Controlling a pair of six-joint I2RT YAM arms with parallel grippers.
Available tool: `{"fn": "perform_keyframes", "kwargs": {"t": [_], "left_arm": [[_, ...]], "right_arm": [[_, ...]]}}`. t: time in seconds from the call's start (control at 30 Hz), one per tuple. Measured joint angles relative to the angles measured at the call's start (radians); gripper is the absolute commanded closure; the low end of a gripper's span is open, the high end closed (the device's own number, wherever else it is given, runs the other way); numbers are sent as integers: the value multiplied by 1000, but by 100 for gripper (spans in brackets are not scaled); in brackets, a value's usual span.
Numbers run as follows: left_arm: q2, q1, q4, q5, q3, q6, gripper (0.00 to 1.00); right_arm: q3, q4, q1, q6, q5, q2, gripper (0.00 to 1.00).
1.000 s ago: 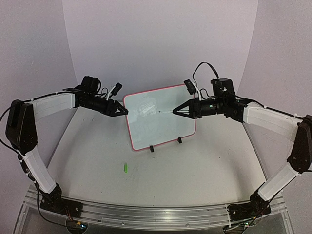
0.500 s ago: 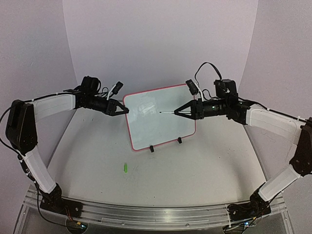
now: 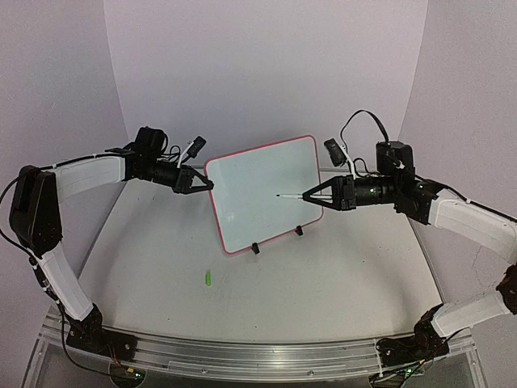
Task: Write a sentence on the whiteboard
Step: Hold the whiteboard at the center of the board, then put down the whiteboard on the whiteboard stand.
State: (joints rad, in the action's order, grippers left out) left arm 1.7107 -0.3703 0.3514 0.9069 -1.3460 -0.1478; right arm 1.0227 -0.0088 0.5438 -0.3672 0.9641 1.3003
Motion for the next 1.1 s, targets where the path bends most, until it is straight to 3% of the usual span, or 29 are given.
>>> {"fn": "perform_keyframes", "kwargs": {"t": [0.5, 1.1], "left_arm": [[-71, -91, 6, -38, 65, -92, 100], [-168, -91, 51, -62, 144, -113, 97]], "right_arm": [[-51, -5, 6, 4, -10, -74, 100], [-53, -34, 117, 13, -84, -83, 100]]}}
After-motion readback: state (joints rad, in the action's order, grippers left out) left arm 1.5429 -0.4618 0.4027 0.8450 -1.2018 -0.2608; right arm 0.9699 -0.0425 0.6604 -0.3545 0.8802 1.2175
